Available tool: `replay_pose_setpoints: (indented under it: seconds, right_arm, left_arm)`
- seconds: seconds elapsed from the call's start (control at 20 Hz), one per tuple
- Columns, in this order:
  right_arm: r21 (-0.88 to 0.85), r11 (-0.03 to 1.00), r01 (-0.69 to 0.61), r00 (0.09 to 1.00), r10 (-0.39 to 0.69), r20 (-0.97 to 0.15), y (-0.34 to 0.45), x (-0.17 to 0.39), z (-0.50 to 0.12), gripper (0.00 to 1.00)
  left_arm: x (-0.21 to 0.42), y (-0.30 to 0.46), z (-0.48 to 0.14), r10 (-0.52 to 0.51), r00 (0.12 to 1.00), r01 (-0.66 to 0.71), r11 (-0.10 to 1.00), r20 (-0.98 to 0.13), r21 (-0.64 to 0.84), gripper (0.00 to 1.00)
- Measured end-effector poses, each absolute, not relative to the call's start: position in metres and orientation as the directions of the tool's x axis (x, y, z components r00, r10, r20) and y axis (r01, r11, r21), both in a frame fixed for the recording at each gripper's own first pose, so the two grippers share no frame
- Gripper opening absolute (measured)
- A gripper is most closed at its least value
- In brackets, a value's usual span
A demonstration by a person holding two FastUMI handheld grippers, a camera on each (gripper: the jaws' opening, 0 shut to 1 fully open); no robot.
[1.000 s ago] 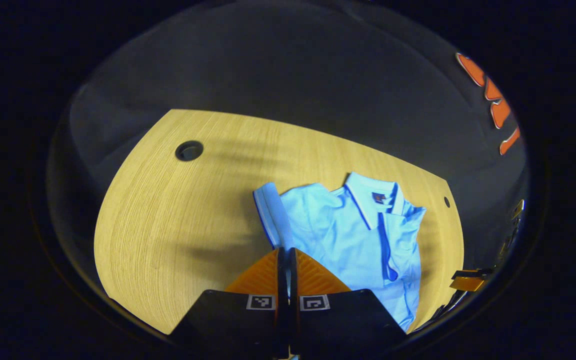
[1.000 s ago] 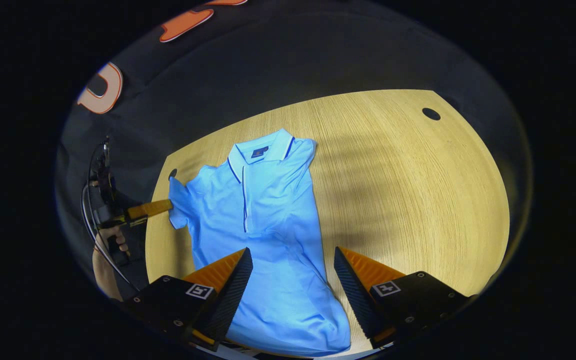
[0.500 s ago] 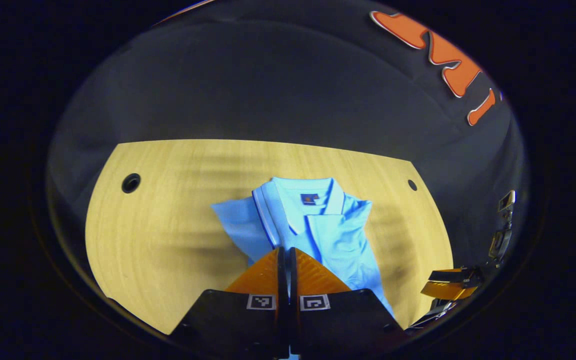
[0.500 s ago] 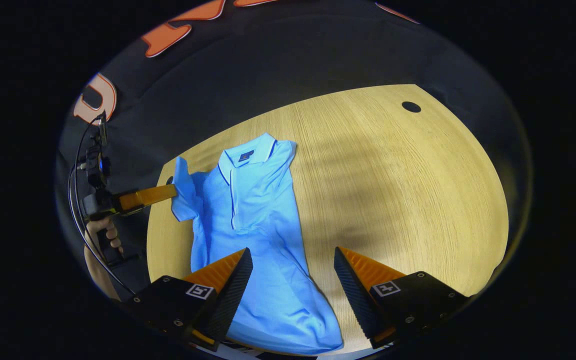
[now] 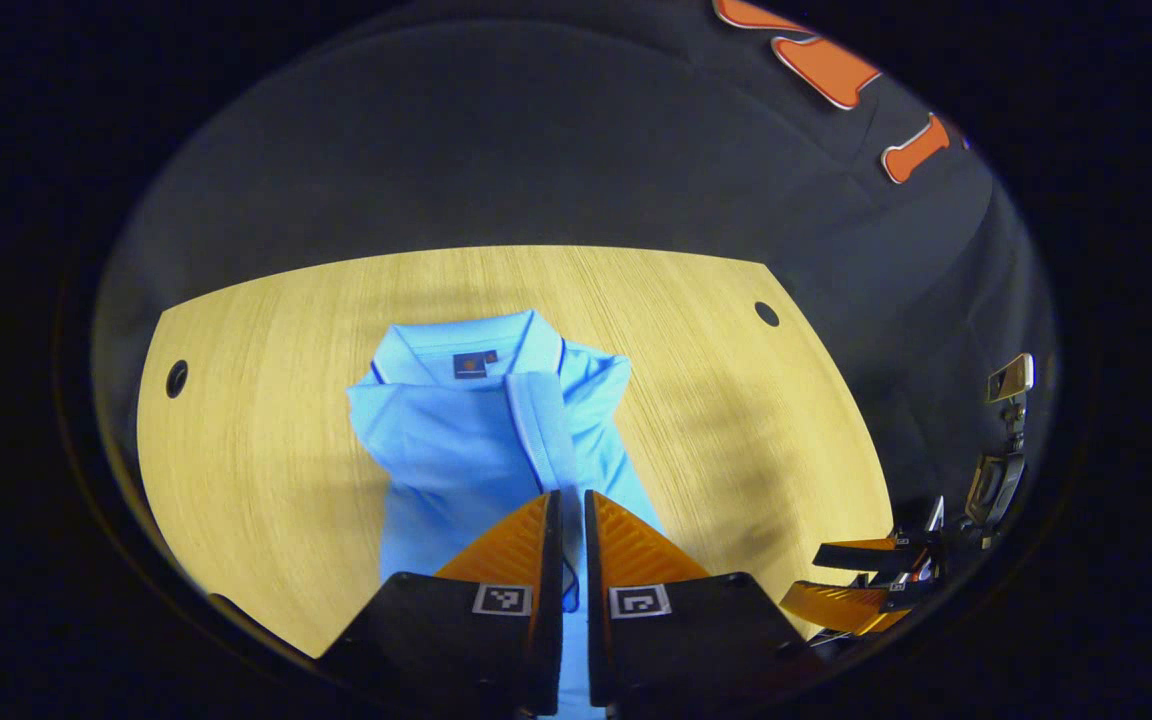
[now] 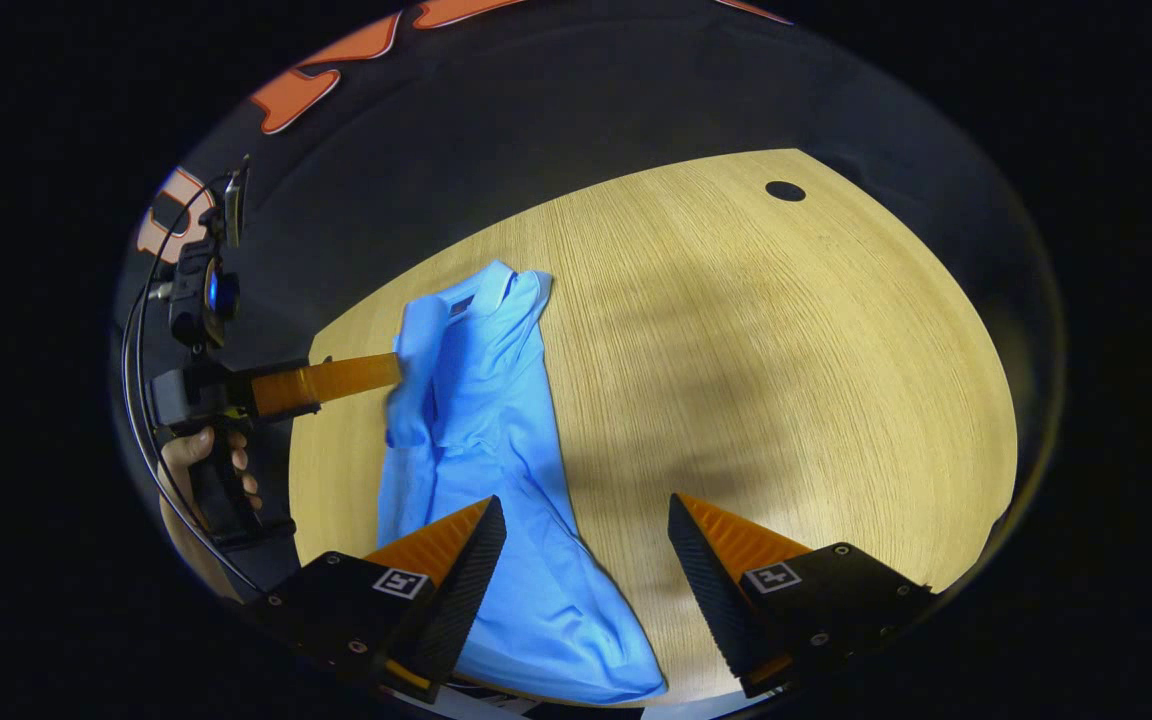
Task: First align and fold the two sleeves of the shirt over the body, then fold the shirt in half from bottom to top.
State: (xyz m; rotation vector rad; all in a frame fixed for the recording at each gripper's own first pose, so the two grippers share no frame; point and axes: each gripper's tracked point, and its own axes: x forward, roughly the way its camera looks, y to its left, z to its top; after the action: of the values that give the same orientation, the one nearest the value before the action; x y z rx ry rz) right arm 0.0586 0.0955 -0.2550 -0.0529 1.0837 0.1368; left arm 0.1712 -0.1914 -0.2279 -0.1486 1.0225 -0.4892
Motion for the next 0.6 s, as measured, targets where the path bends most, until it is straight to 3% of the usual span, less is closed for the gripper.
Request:
replay_pose_setpoints:
  seconds: [0.05, 0.3, 0.4, 0.6]
  right_arm:
    - [0.024, 0.990, -0.141, 0.458, 0.087, -0.885, 0.096, 0.057, -0.255, 0.99]
    - [0.006, 0.987, -0.159, 0.449, 0.078, -0.890, 0.093, 0.053, -0.259, 0.99]
    - [-0.011, 0.984, -0.177, 0.444, 0.070, -0.894, 0.091, 0.048, -0.262, 0.99]
    - [-0.031, 0.976, -0.215, 0.407, 0.060, -0.911, 0.096, 0.025, -0.274, 0.99]
  left_arm:
    - [0.167, -0.196, -0.228, -0.457, 0.427, 0.325, 0.883, -0.781, -0.339, 0.22]
    - [0.150, -0.169, -0.229, -0.375, 0.459, 0.279, 0.922, -0.806, -0.270, 0.94]
    - [0.140, -0.152, -0.229, -0.354, 0.473, 0.248, 0.932, -0.807, -0.263, 1.00]
    - [0.103, -0.103, -0.248, -0.292, 0.469, 0.184, 0.955, -0.833, -0.232, 1.00]
